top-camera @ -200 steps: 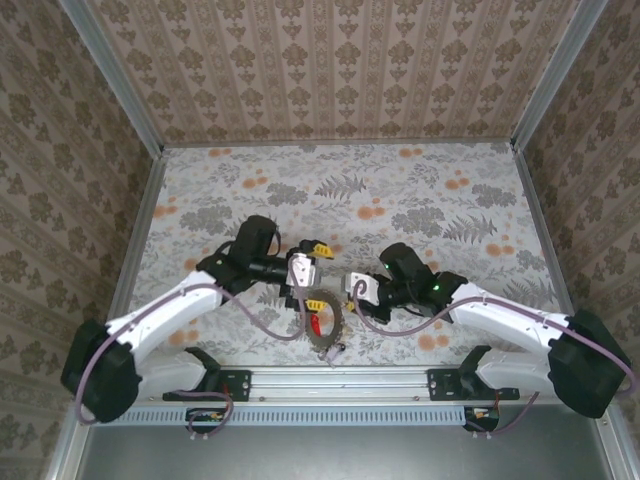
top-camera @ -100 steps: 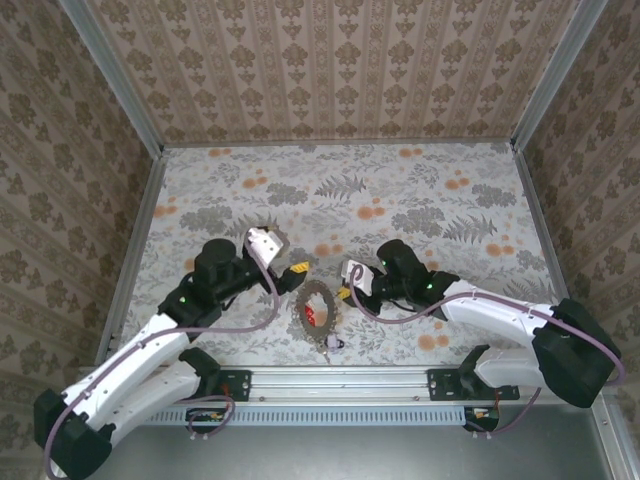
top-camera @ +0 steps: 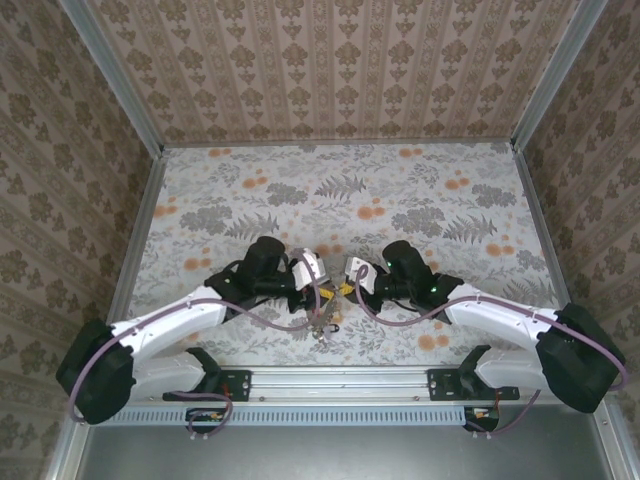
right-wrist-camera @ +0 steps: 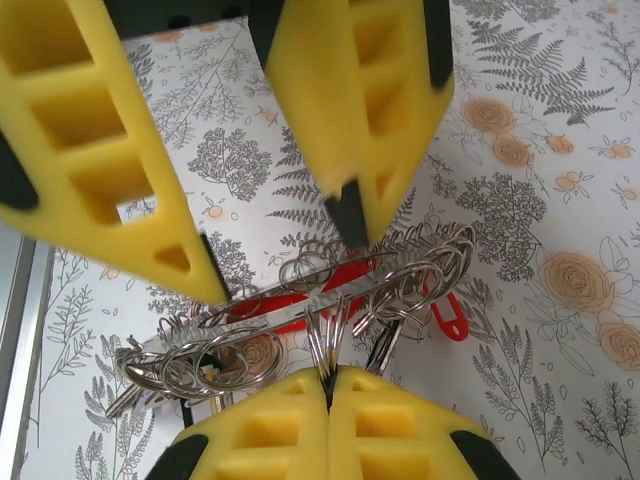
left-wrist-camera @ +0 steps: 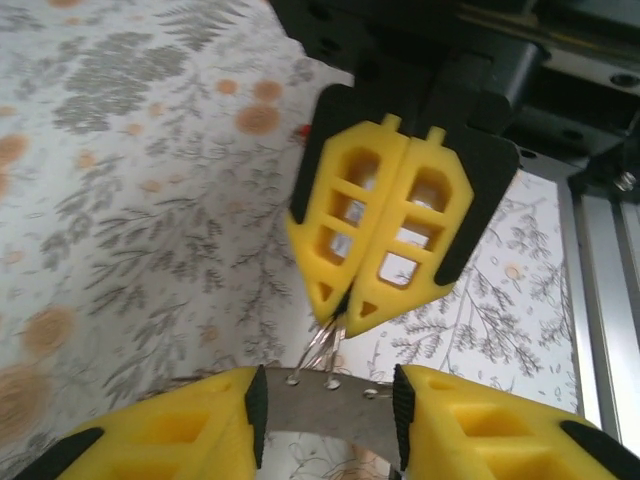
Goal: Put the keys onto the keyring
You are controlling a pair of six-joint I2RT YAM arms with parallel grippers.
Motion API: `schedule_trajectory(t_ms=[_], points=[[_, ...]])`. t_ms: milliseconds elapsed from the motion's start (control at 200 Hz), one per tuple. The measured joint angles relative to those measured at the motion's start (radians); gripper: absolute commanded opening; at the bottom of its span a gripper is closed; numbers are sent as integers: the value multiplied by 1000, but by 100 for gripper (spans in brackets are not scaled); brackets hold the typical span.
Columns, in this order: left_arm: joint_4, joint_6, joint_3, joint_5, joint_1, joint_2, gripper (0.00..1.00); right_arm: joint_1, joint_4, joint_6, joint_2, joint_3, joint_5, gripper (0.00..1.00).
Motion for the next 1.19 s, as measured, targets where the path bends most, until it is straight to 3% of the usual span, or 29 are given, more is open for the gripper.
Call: schedule_trajectory(t_ms=[115,170,230,500,795,1195], points=[[-6,47,27,24,-5,37,35,0,-1,-32,-4,-2,-3,0],[-7,67,34,32,-5,45,24,0,-1,-49,-4,-2,-6,0],[-11,98,40,47,-5,50,20,0,-2,-66,-4,-2,-9,0],[-72,167,69,92,-5,68,21,0,-4,-105,-5,-2,-14,0],[-115,173,71,49,-5,58,37,0,-10,-112,-5,-2,-14,0],[-186,166,121,19,-5,93,26,-1,-11,-132,-21,-6,-14,0]])
